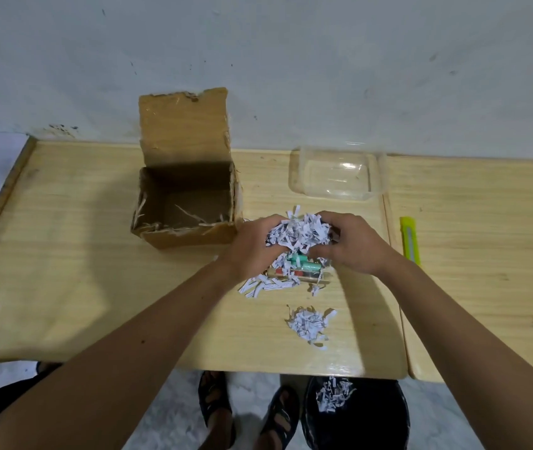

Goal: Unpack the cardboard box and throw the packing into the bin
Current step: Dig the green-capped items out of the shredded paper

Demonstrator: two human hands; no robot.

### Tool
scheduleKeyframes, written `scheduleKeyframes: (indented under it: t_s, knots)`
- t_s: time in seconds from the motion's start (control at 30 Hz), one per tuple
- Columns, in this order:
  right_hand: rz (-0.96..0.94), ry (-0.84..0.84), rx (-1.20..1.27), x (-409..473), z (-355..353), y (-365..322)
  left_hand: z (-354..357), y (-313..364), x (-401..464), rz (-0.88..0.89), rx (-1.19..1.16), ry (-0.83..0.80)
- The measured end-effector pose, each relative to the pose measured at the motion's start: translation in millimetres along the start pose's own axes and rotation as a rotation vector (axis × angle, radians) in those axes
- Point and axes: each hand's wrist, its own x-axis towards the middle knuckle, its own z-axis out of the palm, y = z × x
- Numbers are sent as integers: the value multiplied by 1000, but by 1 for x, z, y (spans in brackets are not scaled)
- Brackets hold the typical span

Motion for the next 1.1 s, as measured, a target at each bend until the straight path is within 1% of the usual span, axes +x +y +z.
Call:
scheduleKeyframes:
  t_s: [0.17, 0.33, 0.47, 0.67, 0.77, 0.97, 1.1]
  knots:
    - [19, -35, -10, 14, -3, 3, -1, -5, 13, -83, -49, -49]
    - [51, -4, 40, 17, 4, 2, 0, -13, 18, -149, -25, -67]
    - [88, 25, 134, 9, 4, -2, 2, -14, 16, -165, -33, -73]
    - [96, 84, 149, -8, -2, -5, 0, -15, 13, -152, -69, -93]
    - [39, 142, 157, -17, -4, -5, -2, -9, 11, -126, -52, -112]
    - [-163, 234, 221, -37, 4, -6, -1, -9, 6, -95, -29, -81]
    - [-157, 208, 237, -46, 18, -1, -3, -13, 6, -50, 28, -45]
